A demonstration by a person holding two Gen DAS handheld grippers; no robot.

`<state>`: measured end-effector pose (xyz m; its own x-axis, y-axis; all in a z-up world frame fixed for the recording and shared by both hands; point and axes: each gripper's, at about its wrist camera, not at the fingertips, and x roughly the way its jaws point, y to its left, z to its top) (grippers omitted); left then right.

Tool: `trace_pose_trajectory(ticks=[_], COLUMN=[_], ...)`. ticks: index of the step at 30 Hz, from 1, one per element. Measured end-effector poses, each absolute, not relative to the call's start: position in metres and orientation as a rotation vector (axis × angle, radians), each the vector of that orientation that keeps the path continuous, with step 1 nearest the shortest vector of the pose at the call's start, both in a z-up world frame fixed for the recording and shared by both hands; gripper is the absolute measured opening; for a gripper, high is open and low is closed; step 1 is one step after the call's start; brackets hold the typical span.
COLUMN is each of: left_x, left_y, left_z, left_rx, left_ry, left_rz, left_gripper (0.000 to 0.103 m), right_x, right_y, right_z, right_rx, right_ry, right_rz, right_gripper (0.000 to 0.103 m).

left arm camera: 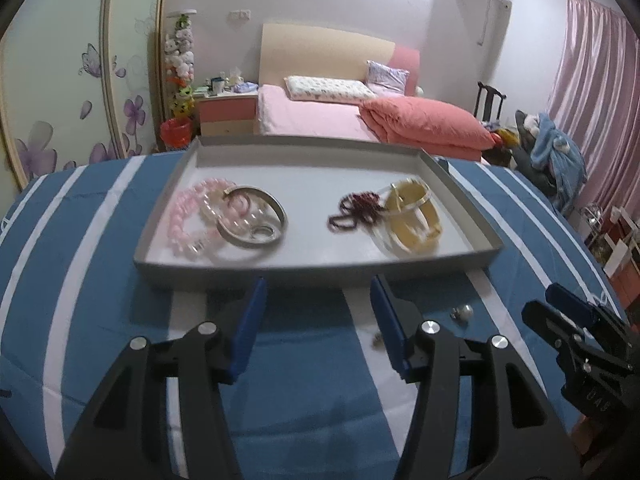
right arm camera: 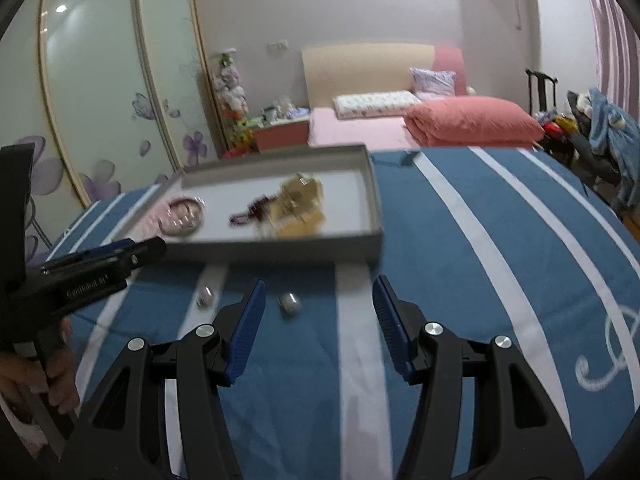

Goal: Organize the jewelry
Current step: 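Withdraw both tools from the tray toward the pearl earrings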

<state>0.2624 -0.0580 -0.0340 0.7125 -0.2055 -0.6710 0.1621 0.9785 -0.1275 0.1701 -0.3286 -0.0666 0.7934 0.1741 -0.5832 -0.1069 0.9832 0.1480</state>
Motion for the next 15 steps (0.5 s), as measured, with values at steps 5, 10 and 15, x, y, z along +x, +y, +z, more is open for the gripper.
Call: trace_pose_trajectory(ticks=[5,10,15], left_x=[0.255,0.255,0.263], left_y=[-0.074,-0.091,-0.102], left_z=[-0.044,-0.054,-0.066], left_rx=[-0.029,0.028,0.055], left_ry=[0.789,0.829,0.877], left_rz=[-0.237,-0.245,-0.243], left_gripper=[0.054,0.054,0.051], right_x=[0.157,0.154,0.149], right_y=[-0.342,-0.347,-0.351], right_z=[-0.077,-0.082,-0.086], right_rx=[0.151,0.160,0.169], right_ry=[0.690,0.723,0.725], right_rz=[0.112,0.087,0.085], right_gripper=[0.057,0.057,0.057])
